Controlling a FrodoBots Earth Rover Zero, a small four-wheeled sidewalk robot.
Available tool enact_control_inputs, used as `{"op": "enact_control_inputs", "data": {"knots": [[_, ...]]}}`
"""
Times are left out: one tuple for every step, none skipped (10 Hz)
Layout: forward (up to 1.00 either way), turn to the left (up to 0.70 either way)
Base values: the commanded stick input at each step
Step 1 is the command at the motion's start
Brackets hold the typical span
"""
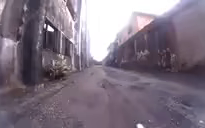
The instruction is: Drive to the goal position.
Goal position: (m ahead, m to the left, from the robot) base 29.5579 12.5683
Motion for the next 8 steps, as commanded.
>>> {"op": "enact_control_inputs", "data": {"knots": [[1.00,0.01],[1.00,0.01],[1.00,0.01],[1.00,0.01],[1.00,0.01],[1.00,0.01],[1.00,0.01],[1.00,0.01]]}}
